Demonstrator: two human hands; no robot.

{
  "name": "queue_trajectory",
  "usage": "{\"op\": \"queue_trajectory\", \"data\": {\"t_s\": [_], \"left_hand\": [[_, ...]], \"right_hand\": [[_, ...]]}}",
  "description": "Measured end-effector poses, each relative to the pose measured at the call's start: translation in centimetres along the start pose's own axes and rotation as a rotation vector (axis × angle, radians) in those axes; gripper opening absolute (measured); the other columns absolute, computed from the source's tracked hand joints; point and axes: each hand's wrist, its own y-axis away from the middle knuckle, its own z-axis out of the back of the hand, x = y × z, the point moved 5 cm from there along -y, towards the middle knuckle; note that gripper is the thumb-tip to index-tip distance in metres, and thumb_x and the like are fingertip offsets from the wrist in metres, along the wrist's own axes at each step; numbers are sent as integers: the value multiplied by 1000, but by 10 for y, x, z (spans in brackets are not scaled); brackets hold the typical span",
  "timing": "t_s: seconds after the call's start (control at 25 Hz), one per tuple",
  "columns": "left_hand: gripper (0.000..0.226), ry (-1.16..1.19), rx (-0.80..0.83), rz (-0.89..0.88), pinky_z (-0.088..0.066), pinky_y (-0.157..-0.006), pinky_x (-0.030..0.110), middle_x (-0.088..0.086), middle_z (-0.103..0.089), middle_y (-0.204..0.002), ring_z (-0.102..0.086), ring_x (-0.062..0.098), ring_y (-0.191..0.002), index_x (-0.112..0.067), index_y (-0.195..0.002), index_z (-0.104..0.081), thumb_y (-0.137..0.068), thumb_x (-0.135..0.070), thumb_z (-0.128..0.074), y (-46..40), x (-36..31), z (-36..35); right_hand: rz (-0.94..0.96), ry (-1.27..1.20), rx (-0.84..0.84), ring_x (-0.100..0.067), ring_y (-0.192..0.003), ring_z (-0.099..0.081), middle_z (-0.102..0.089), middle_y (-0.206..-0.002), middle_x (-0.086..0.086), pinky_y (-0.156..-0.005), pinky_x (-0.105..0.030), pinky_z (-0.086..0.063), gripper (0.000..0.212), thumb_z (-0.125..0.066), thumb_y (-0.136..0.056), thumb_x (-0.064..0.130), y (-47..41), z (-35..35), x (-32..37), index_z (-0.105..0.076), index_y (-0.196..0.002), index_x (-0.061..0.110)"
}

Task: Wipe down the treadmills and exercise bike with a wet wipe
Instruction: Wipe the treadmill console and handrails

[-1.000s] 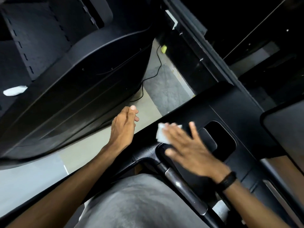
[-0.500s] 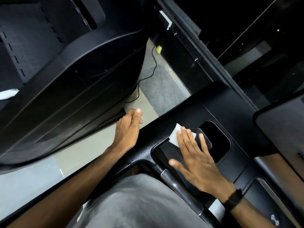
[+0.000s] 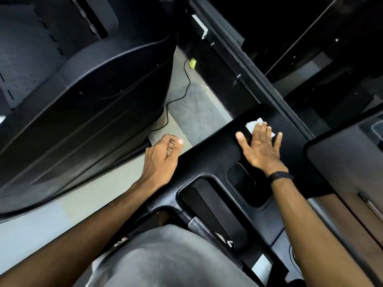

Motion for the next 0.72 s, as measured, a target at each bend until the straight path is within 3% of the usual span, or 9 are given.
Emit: {"op": "queue_trajectory", "data": {"t_s": [0.08, 0.16, 0.24, 0.32, 0.44, 0.52, 0.64, 0.72], "left_hand": [[35, -18, 7, -46, -48, -89, 40, -9, -67, -85, -60, 4, -83, -30, -95, -62, -88, -59, -43, -3, -4, -8], [44, -63, 40, -109, -43, -93, 39, -13, -65, -91, -60, 6, -91, -27, -102, -64, -87, -61, -39, -7, -10, -18], [54, -126, 91, -157, -36, -97, 37, -15, -63, -97, -58, 8, -97, -24, -111, -64, -88, -63, -34, -11, -12, -27], [62, -192, 165, -175, -33, -100, 37, -11, -64, -105, -56, 8, -104, -24, -120, -61, -88, -66, -29, -14, -11, -34], [64, -285, 239, -179, -30, -101, 37, -5, -63, -117, -56, 13, -112, -23, -129, -56, -90, -66, -29, -15, -7, -41], [65, -323, 242, -179, -29, -101, 38, -2, -62, -121, -55, 16, -116, -22, -132, -54, -91, -65, -28, -17, -5, -42], [74, -337, 231, -161, -29, -102, 40, -1, -62, -123, -54, 18, -119, -22, -133, -53, -88, -69, -19, -17, -2, -41], [75, -336, 222, -148, -29, -103, 41, -1, -62, -124, -53, 18, -122, -22, -133, -53, -88, -69, -15, -15, 1, -39]], "right_hand": [[188, 21, -58, -22, -154, 15, 12, -168, -10, -120, -48, 22, 107, 6, -83, 83, 25, -10, 33, 10, -159, 7], [465, 23, -61, -18, -153, 21, 15, -167, -5, -119, -43, 24, 108, 13, -81, 84, 69, -22, 61, 10, -159, 10], [544, 37, -52, -14, -151, 23, 19, -165, 2, -119, -40, 25, 103, 15, -82, 83, 88, -25, 50, 12, -159, 15], [401, 18, -111, -15, -153, 19, 18, -166, 1, -118, -41, 25, 99, 8, -85, 81, 64, -20, 11, 12, -159, 16], [35, -61, -76, -21, -155, 12, 11, -168, -8, -121, -50, 19, 95, -4, -91, 75, 1, -5, -29, 8, -160, 11], [-15, -66, -90, -25, -155, 10, 6, -169, -12, -122, -52, 15, 92, -12, -96, 71, -21, 0, -11, 4, -160, 7], [379, -16, -92, -21, -155, 11, 3, -169, -5, -120, -46, 21, 101, 0, -88, 80, 18, -10, 47, -1, -161, 9], [604, 1, -72, -16, -154, 14, 4, -169, 0, -121, -44, 20, 101, 9, -85, 81, 63, -20, 50, -1, -161, 14]]}}
